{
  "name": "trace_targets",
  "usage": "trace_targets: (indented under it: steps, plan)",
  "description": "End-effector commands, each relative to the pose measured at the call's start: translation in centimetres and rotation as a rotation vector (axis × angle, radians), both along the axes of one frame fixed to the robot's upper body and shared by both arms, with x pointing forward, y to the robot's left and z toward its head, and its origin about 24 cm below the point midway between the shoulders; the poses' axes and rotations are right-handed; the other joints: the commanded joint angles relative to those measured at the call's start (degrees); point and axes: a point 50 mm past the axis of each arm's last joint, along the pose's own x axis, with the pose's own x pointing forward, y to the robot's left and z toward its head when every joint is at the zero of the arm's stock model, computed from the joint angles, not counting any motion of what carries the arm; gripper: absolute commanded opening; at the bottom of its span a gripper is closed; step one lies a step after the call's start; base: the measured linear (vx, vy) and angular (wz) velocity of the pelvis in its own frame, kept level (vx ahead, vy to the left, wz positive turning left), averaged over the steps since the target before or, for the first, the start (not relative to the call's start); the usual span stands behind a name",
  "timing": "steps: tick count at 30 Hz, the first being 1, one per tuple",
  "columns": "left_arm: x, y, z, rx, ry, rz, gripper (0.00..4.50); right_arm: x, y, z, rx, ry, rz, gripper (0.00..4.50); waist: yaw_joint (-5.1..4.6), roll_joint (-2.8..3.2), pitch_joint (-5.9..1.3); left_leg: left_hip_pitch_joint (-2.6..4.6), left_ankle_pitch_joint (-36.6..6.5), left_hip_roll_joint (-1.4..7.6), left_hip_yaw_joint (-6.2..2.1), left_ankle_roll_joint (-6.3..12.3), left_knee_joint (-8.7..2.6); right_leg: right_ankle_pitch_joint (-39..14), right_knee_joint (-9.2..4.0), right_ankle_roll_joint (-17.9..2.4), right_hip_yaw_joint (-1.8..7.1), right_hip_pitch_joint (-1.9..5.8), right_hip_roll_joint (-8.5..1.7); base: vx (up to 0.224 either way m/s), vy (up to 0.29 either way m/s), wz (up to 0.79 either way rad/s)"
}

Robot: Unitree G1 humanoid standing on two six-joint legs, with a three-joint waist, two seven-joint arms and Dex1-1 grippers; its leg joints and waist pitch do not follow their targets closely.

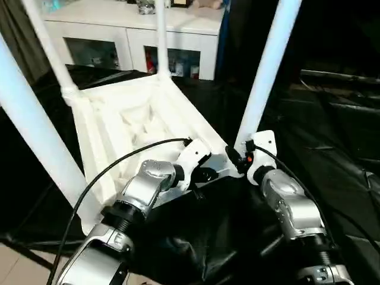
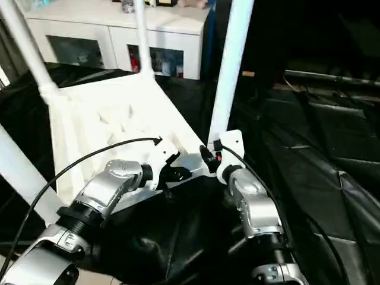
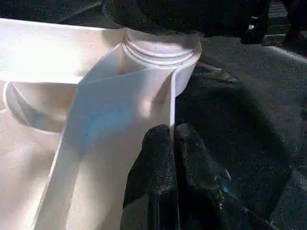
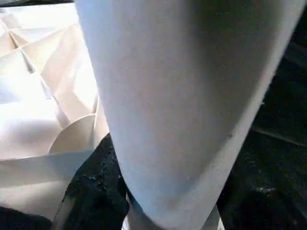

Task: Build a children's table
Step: Rotate leg to tighten

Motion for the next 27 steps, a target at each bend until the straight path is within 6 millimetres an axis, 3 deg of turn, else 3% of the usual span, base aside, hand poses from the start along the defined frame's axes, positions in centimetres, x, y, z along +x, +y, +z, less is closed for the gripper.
trace_targets:
  steps: [1, 2, 5, 6, 7, 10, 12, 15, 16, 19, 20, 27]
  plan:
    - [0.0, -0.2, 0.2, 0.012, 0.001, -0.032, 0.0, -1.4, 3.0, -1.6, 0.069, 0.102, 0.222, 2.55, 0.23, -0.52, -2.55, -0.87, -12.8, 1.64, -0.71, 1.2, -3.85, -16.6, -5.4, -7.4, 3.05, 2.47, -4.82, 0.0, 0.0, 0.0]
    - [-0.1, 0.0, 0.3, 0.007, 0.006, -0.049, 0.0, -1.3, 2.7, -1.5, 0.053, 0.096, 0.252, 2.86, 0.19, -0.85, -2.48, -1.06, -11.9, 1.67, -0.67, 1.75, -3.82, -17.0, -5.46, -7.2, 3.04, 2.55, -4.9, 0.0, 0.0, 0.0]
    - [-0.1, 0.2, 0.3, 0.001, 0.013, -0.061, 0.0, -1.4, 2.5, -1.4, 0.043, 0.094, 0.28, 3.02, 0.28, -0.63, -2.52, -1.08, -10.9, 1.73, -0.64, 2.02, -3.76, -16.9, -5.31, -7.4, 3.05, 2.49, -4.91, 0.0, 0.0, 0.0]
    - [-0.3, 0.5, 0.4, 0.002, 0.016, -0.081, 0.0, -1.5, 2.2, -1.2, 0.033, 0.088, 0.333, 3.02, 0.15, -1.23, -2.45, -1.09, -10.8, 1.77, -0.59, 2.09, -3.82, -17.2, -5.43, -7.4, 2.99, 2.48, -4.9, 0.0, 0.0, 0.0]
    - [-0.5, 1.1, 0.4, 0.006, 0.031, -0.108, 0.0, -1.6, 1.7, -1.0, 0.015, 0.086, 0.399, 3.02, 0.25, -1.35, -2.45, -1.07, -10.8, 1.78, -0.64, 2.17, -3.82, -17.6, -5.3, -7.4, 2.94, 2.55, -4.92, 0.0, 0.0, 0.0]
    - [-1.3, 2.4, 0.4, 0.02, 0.055, -0.197, 0.0, -2.2, 0.5, -0.3, -0.001, 0.077, 0.544, 3.02, 0.34, -0.68, -2.45, -0.99, -10.9, 2.14, -0.65, 2.59, -3.77, -16.1, -5.14, -8.3, 3.1, 2.28, -5.06, 0.0, 0.0, 0.0]
    - [-2.2, 3.3, 0.3, 0.023, 0.083, -0.276, 0.0, -2.6, -0.2, 0.3, 0.001, 0.075, 0.627, 3.02, 0.35, -0.8, -2.41, -0.96, -10.8, 2.16, -0.63, 2.67, -3.76, -14.3, -4.98, -9.1, 3.03, 2.38, -4.87, 0.0, 0.0, 0.0]
    - [-3.5, 4.5, 0.0, 0.022, 0.147, -0.386, 0.0, -3.3, -0.9, 0.9, -0.028, 0.067, 0.74, 3.02, 0.31, -0.52, -2.43, -0.86, -11.1, 2.33, -0.55, 2.86, -3.72, -13.4, -4.86, -10.0, 3.08, 2.33, -4.87, 0.0, 0.0, 0.0]
    - [-3.8, 4.8, 0.0, 0.019, 0.162, -0.408, 0.0, -3.5, -1.1, 0.9, -0.032, 0.075, 0.77, 3.02, 0.42, -0.5, -2.54, -0.95, -10.1, 2.32, -0.54, 3.03, -3.63, -11.5, -4.59, -10.5, 3.09, 2.54, -4.85, 0.0, 0.0, 0.0]
    - [-4.0, 5.1, 0.1, 0.012, 0.175, -0.429, 0.0, -3.9, -1.4, 1.0, -0.035, 0.1, 0.824, 3.02, 0.85, -0.46, -2.63, -0.54, -8.8, 2.36, -0.14, 3.43, -3.25, -7.7, -4.3, -12.2, 3.18, 2.18, -4.63, 0.0, 0.0, 0.0]
    - [-4.0, 5.3, 0.2, 0.011, 0.177, -0.43, 0.0, -4.1, -1.6, 1.0, -0.037, 0.108, 0.847, 3.02, 1.16, -0.47, -2.68, -0.84, -7.8, 2.34, -0.25, 3.55, -3.2, -5.4, -3.84, -13.0, 3.08, 2.46, -4.55, 0.0, 0.0, 0.0]
    - [-4.0, 5.9, 0.6, 0.018, 0.18, -0.432, 0.0, -4.7, -1.7, 1.1, -0.037, 0.139, 0.926, 2.57, 1.6, -0.8, -2.57, -0.96, -8.5, 2.21, -0.27, 2.98, -3.26, -10.3, -4.26, -11.2, 3.09, 2.56, -4.81, 0.0, 0.0, 0.0]
